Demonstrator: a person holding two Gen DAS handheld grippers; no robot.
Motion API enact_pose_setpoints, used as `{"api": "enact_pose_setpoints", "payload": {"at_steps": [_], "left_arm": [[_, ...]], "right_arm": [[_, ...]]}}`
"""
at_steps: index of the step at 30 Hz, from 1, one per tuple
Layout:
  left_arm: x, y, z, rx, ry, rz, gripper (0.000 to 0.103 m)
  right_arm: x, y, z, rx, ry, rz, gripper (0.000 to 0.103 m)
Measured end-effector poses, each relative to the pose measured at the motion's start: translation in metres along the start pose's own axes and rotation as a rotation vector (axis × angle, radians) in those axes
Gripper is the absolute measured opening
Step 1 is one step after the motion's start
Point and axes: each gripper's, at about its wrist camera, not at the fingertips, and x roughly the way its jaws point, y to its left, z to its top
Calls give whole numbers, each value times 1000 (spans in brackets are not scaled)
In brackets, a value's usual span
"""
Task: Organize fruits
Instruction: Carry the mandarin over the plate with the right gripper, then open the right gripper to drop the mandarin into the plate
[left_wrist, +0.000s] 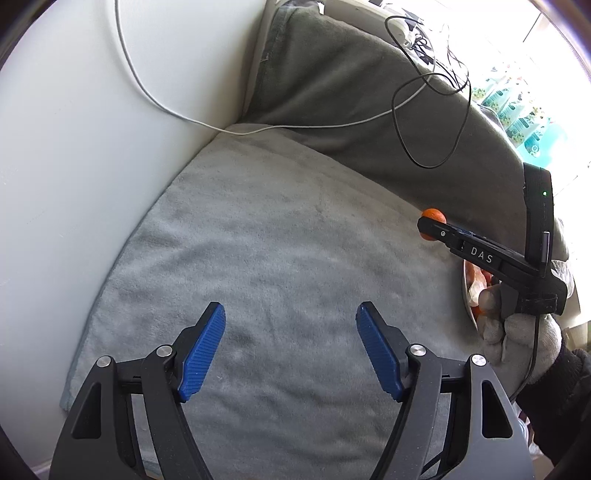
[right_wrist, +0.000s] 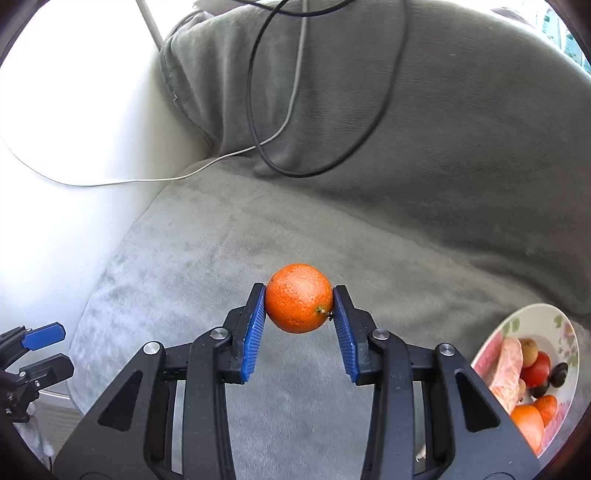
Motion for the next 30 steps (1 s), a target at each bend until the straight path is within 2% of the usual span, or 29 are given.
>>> {"api": "enact_pose_setpoints", "payload": {"at_steps": [5, 13, 17, 21, 30], "left_arm": [[0, -19, 1, 38, 1, -17, 73], [-1, -52, 7, 114, -2, -44, 74], [1, -66, 9, 145, 0, -56, 74], [3, -76, 11, 164, 7, -64, 74], [2, -100, 10, 213, 7, -89, 74]], "right_arm": [[-27, -30, -11, 61, -22, -38, 38], [-62, -88, -30, 142, -46, -157, 38], [-66, -112, -39, 176, -47, -203, 38], [-70, -126, -49, 206, -50, -238, 38], [-81, -139, -63, 241, -54, -248, 39]]}}
